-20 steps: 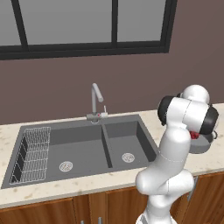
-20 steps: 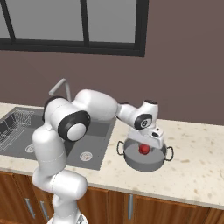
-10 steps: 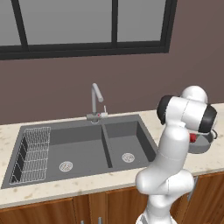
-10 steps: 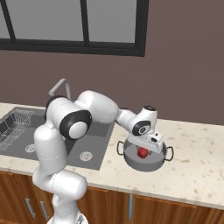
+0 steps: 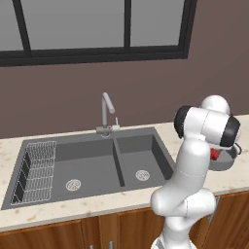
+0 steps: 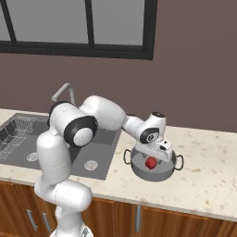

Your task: Dump the bell pepper from the pot into the sink. Then turn on the water and wash the bell pepper. Then turn off the water and put the bell pepper back in the pot.

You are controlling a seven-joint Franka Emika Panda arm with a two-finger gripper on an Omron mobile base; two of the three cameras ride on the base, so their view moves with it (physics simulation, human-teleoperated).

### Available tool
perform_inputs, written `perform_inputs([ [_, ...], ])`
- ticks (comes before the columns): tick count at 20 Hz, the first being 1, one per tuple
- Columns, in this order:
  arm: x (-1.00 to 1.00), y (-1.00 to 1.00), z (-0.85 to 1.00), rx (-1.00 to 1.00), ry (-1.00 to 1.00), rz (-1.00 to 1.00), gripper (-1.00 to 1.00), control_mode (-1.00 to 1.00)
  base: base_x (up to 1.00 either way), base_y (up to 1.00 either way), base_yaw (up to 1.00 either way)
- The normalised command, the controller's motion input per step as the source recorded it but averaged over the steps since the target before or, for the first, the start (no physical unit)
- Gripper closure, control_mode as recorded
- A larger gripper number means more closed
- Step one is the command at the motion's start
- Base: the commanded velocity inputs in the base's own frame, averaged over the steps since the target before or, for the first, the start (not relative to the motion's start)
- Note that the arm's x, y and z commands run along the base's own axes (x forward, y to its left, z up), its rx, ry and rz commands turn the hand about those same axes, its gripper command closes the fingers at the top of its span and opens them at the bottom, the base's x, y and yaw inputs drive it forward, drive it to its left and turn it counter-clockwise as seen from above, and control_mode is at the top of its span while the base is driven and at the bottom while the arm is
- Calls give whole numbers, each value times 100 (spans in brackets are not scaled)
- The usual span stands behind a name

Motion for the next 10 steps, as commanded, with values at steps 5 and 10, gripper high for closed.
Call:
perform_inputs([
  [5, -1, 0, 31, 0, -1, 0, -100, -100, 0, 0, 0],
  [10, -23, 0, 81, 0, -2, -4, -100, -100, 0, 0, 0],
])
